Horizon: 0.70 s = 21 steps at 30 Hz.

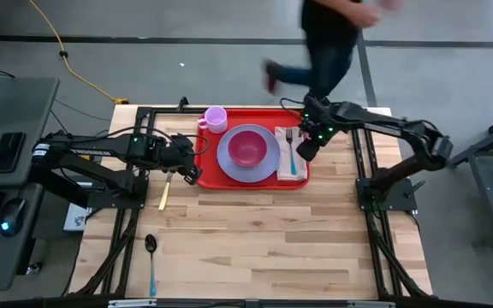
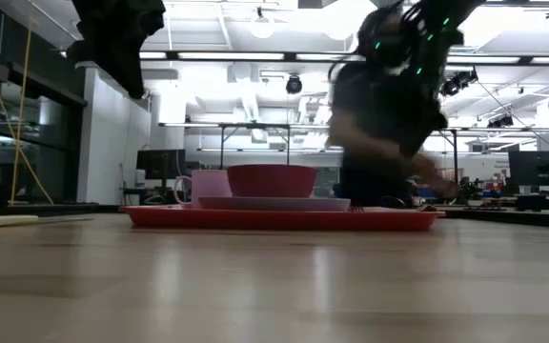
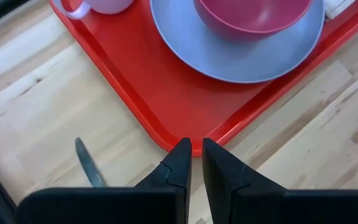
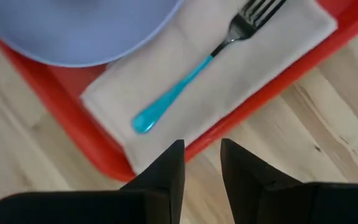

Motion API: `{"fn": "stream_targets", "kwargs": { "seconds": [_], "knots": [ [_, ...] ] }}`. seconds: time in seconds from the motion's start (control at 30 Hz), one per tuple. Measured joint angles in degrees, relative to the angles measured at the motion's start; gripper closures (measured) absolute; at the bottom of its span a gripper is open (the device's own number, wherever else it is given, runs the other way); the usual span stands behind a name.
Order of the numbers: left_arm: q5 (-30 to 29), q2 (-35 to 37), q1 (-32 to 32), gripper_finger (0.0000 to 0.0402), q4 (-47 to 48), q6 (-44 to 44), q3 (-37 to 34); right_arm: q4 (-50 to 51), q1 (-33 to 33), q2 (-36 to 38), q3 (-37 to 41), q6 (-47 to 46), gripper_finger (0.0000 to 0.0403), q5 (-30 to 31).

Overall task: Set up tray
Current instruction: Put the blue spoon to the left of the blue fork on the brown napkin on the orange serving tray

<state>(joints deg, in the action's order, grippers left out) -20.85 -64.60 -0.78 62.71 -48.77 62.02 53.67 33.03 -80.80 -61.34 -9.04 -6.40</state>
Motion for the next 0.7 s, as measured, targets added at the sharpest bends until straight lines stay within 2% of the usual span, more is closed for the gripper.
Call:
{"fn": "stream_targets", "kwargs": {
  "seconds": [0.17, 0.33, 0.53, 0.7],
  "knots": [
    [0.4, 0.0, -0.2, 0.0332, 1.0, -2.3, 0.0, 2.8, -0.9, 9.7, 1.3, -0.6, 0.0320, 0.4],
    [-0.1, 0.0, -3.3, 0.0332, 1.5, -4.9, 0.0, 3.6, -1.7, 20.8, 4.9, -3.8, 0.0320, 1.6],
    [-0.9, 0.0, -9.3, 0.0334, 1.5, -14.0, -2.3, 4.0, -3.1, 34.1, 11.2, -9.2, 0.0320, 1.6],
    [2.4, -0.5, -15.1, 0.0333, 0.6, -23.1, -3.0, 4.0, -5.3, 42.5, 15.8, -13.2, 0.0320, 0.6]
  ]
}}
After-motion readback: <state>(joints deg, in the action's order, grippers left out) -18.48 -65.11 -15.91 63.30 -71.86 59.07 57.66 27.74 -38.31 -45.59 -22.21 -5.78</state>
